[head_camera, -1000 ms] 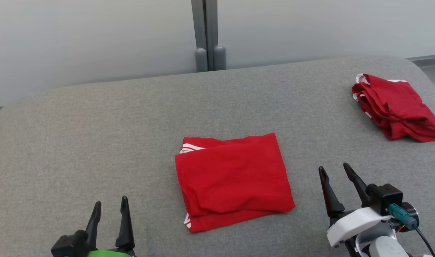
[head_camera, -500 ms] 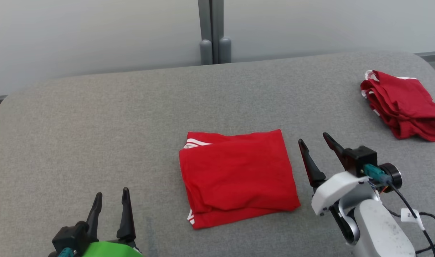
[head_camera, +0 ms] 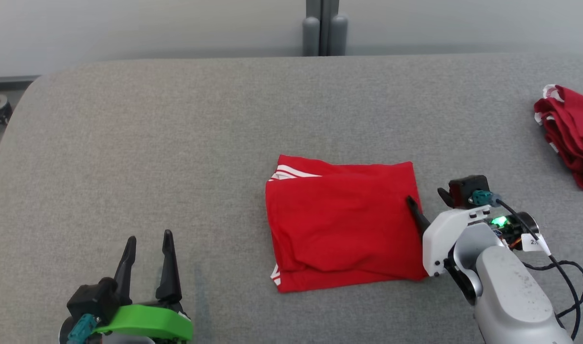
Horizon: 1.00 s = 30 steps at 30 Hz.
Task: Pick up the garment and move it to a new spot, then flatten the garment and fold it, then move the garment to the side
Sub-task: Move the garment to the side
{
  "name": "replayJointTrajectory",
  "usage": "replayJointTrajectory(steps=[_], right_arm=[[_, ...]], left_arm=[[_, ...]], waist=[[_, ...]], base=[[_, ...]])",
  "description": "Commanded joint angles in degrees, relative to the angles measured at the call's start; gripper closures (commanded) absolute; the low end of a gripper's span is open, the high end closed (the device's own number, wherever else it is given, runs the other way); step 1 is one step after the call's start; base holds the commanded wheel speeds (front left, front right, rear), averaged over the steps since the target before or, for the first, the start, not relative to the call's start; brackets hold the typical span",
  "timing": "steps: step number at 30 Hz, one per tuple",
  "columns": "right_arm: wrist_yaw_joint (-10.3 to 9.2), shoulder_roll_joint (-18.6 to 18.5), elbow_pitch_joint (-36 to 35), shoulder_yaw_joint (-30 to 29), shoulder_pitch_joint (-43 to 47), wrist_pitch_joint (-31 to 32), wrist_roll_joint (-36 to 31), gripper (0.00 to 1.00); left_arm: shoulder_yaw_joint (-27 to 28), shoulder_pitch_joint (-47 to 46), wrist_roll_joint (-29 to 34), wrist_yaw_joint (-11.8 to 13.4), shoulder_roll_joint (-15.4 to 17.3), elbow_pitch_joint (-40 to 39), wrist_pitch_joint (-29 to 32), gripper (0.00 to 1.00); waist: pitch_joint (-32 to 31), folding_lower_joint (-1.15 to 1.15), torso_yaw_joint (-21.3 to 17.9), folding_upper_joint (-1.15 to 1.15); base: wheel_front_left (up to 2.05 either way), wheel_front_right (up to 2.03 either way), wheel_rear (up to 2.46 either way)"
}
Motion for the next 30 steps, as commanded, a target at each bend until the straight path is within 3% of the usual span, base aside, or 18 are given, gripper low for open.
replayJointTrajectory(steps=[1, 7, 8, 9, 10, 11, 12, 20, 30], right_arm=[[-0.03, -0.22, 1.29, -0.21, -0.37, 0.38, 0.85, 0.0], [-0.02, 0.17, 6.92, 3.67, -0.66, 1.59, 3.75, 0.0], [-0.01, 0.16, 7.22, 4.27, -0.85, 1.56, 4.0, 0.1], [0.0, 0.19, 7.46, 5.05, -1.17, 1.42, 4.13, 0.47], [0.0, 0.23, 7.64, 5.8, -1.52, 1.19, 4.18, 0.65], [0.0, 0.23, 7.86, 6.42, -2.03, 1.09, 4.34, 0.89], [0.0, 0.25, 7.96, 6.9, -2.46, 1.06, 4.58, 1.0], [-0.07, -0.46, 6.8, 7.08, -7.23, -1.7, 4.1, 1.0], [-0.07, -5.23, 3.19, 1.48, -10.84, -2.8, 1.86, 1.0]], left_arm=[[-0.13, -1.09, -0.32, 0.0, 0.1, -0.21, -0.15, 0.0], [-0.07, -1.82, -0.98, 0.2, 0.1, -0.12, -0.16, 0.0], [-0.01, -1.89, -0.98, 0.25, 0.11, -0.14, -0.16, 0.0], [-0.03, -1.95, -1.01, 0.32, 0.1, -0.21, -0.16, 0.0], [-0.08, -2.02, -0.99, 0.39, 0.1, -0.27, -0.16, 0.0], [-0.12, -2.19, -1.02, 0.43, 0.1, -0.35, -0.16, 0.0], [-0.2, -2.28, -0.99, 0.46, 0.11, -0.4, -0.16, 0.0], [-0.78, -2.95, -2.18, -0.03, 0.11, -1.73, -0.16, 0.0], [-1.59, -5.26, 1.67, -0.64, 0.35, -3.84, -0.16, 0.0]], waist=[[2.36, 0.0, 2.14, 0.0], [3.46, 0.0, 2.44, 0.0], [3.52, 0.0, 2.3, 0.0], [3.58, 0.0, 2.12, 0.0], [3.65, 0.0, 1.92, 0.0], [3.76, 0.0, 1.68, 0.0], [3.81, 0.0, 1.45, 0.0], [4.6, 0.0, -2.94, 0.0], [8.61, 0.0, -16.11, 0.0]], base=[[0.0, 0.0, 0.0], [0.0, 0.0, 0.0], [0.0, 0.0, 0.0], [0.0, 0.0, 0.0], [0.0, 0.0, 0.0], [0.0, 0.0, 0.0], [0.0, 0.0, 0.0], [0.0, 0.0, 0.0], [0.0, 0.0, 0.0]])
